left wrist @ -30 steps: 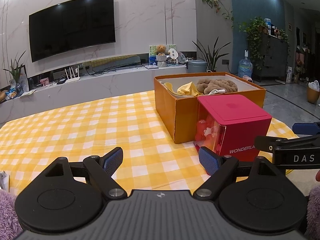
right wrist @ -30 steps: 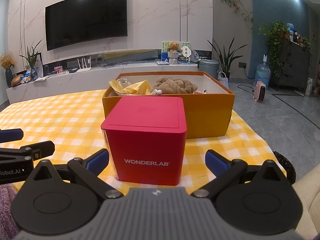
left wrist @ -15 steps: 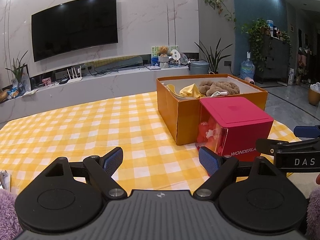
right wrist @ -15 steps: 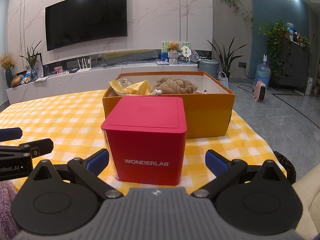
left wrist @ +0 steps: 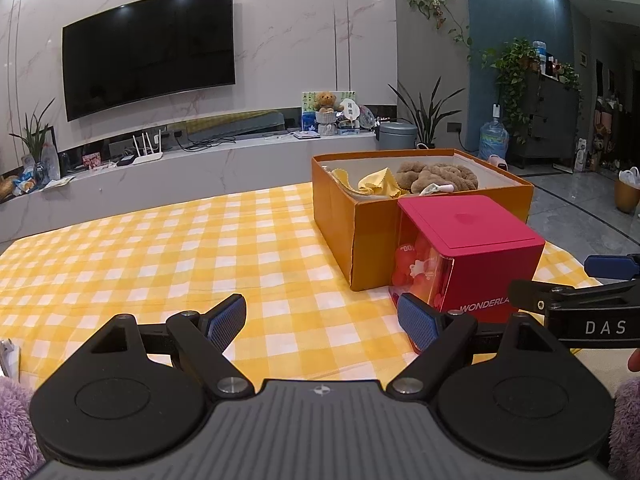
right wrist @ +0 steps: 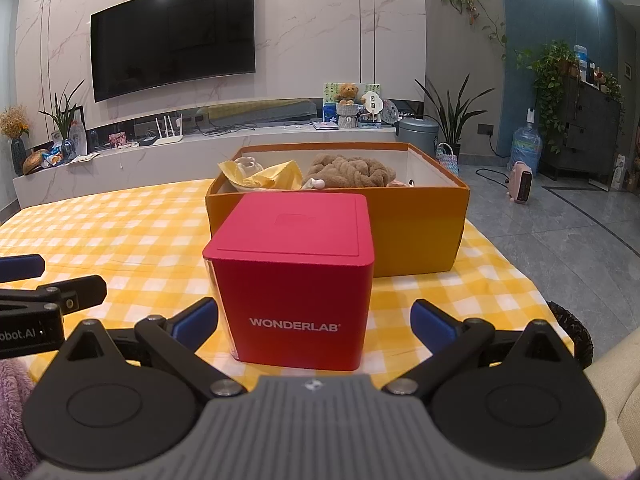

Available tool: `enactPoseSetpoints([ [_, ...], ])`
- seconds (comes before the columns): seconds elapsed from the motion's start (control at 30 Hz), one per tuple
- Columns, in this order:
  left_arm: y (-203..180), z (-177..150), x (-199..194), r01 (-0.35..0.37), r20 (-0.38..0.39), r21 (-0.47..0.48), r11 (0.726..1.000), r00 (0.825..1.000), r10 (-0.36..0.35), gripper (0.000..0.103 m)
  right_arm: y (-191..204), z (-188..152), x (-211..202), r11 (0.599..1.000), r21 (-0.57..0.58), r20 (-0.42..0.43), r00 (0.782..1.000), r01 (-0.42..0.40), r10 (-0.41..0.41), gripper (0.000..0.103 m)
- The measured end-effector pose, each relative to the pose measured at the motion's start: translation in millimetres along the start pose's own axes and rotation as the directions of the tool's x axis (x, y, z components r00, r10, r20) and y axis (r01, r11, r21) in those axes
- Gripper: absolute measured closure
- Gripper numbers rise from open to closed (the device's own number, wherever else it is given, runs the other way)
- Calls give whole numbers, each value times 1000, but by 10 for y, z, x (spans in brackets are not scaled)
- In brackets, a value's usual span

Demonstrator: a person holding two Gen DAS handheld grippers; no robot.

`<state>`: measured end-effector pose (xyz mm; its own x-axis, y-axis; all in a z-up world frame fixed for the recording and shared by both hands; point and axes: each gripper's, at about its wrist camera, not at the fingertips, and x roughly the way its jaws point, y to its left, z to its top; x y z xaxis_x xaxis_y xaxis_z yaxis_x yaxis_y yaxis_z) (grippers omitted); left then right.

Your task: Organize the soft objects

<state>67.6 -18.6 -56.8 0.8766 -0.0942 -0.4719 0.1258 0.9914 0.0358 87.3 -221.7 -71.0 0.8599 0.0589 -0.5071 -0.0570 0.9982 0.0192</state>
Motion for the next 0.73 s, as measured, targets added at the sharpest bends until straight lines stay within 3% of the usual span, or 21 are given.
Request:
enactPoseSetpoints([
  [0.73, 16, 5, -14, 0, 3, -7, 1000, 1000, 0, 3, 4, -2, 11, 1000, 5, -3, 1000, -1, 1, 3],
])
